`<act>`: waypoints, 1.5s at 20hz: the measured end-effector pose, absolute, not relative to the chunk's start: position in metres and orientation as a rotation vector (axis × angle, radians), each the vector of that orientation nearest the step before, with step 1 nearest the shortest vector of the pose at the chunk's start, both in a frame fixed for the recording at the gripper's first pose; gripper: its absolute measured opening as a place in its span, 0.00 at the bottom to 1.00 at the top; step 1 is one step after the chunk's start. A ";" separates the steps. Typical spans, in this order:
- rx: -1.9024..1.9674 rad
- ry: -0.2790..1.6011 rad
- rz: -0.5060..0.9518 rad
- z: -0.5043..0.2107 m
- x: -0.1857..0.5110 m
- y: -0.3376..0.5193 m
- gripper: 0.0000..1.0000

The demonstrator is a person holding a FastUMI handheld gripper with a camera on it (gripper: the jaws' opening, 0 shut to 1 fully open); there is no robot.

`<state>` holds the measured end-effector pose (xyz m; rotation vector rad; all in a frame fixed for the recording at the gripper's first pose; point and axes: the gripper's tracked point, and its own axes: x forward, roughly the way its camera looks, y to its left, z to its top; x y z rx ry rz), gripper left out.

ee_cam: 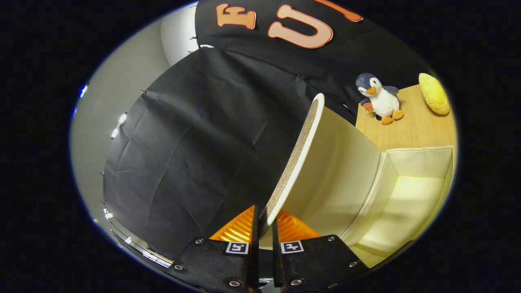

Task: Open the storage box then place both shoes into the box .Put the left shoe in first, then the right shoe, with the right side of both shoes facing outward in a uniform manner.

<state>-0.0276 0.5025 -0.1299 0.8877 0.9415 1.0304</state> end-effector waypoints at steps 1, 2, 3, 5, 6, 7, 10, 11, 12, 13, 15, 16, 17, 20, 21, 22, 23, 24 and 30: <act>0.882 0.938 1.022 -0.131 -0.027 0.507 0.15; 0.875 0.931 1.018 -0.131 -0.027 0.512 0.16; 0.866 0.927 1.015 -0.132 -0.027 0.515 0.19; 0.834 0.931 0.994 -0.137 -0.025 0.515 0.35; 0.818 0.937 0.985 -0.142 -0.026 0.514 0.41; 0.801 0.934 0.980 -0.144 -0.026 0.510 0.54; 0.723 0.886 0.927 -0.152 -0.020 0.487 0.82; 0.684 0.867 0.903 -0.158 -0.018 0.475 0.87; 0.639 0.850 0.874 -0.166 -0.016 0.462 0.88; 0.593 0.834 0.843 -0.174 -0.014 0.445 0.91; 0.508 0.803 0.773 -0.193 -0.010 0.411 0.94; 0.477 0.793 0.743 -0.202 -0.009 0.394 0.94; 0.453 0.787 0.714 -0.207 -0.010 0.377 0.95; 0.398 0.783 0.622 -0.230 -0.007 0.323 0.96; 0.381 0.790 0.587 -0.239 -0.008 0.304 0.96; 0.369 0.806 0.551 -0.250 -0.009 0.286 0.96; 0.361 0.823 0.519 -0.262 -0.013 0.268 0.96; 0.356 0.841 0.483 -0.275 -0.016 0.249 0.96; 0.332 0.964 0.274 -0.345 -0.046 0.142 0.96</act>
